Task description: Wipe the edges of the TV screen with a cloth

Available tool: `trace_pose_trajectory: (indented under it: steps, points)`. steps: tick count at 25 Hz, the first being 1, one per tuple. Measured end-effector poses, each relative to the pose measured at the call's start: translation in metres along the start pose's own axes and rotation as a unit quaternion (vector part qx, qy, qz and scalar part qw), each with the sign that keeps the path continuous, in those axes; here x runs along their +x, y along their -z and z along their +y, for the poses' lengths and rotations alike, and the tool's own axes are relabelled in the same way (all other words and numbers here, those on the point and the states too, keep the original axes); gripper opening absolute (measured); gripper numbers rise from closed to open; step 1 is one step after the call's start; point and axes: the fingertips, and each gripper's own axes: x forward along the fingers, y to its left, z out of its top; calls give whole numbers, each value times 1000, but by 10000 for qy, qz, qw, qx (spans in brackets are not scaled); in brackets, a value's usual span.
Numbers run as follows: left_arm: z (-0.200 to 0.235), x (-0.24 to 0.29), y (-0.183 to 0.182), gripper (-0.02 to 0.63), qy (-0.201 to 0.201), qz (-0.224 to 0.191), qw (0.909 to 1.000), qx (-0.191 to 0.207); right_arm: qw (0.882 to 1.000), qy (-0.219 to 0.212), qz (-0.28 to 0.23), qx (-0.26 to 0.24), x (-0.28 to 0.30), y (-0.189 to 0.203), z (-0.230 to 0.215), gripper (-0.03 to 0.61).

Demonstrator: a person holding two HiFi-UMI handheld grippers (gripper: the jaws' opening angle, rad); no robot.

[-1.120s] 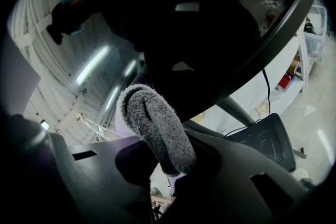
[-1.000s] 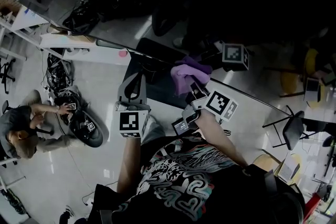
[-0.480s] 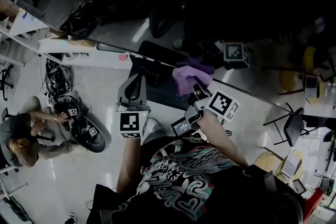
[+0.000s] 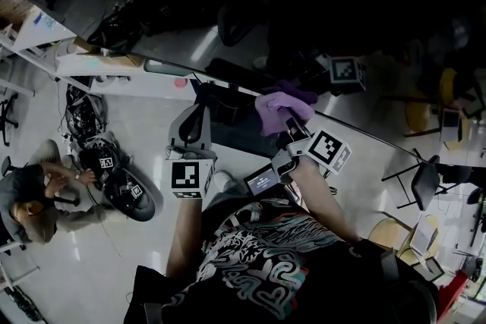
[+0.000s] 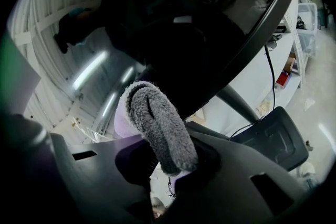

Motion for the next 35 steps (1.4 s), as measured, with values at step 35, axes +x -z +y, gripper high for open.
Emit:
trace_pose_trajectory:
  steps: [35]
  points:
    - [-10,-4,-15,21,-870,81,9958,267,9981,-223,565,55,13,7,4,78]
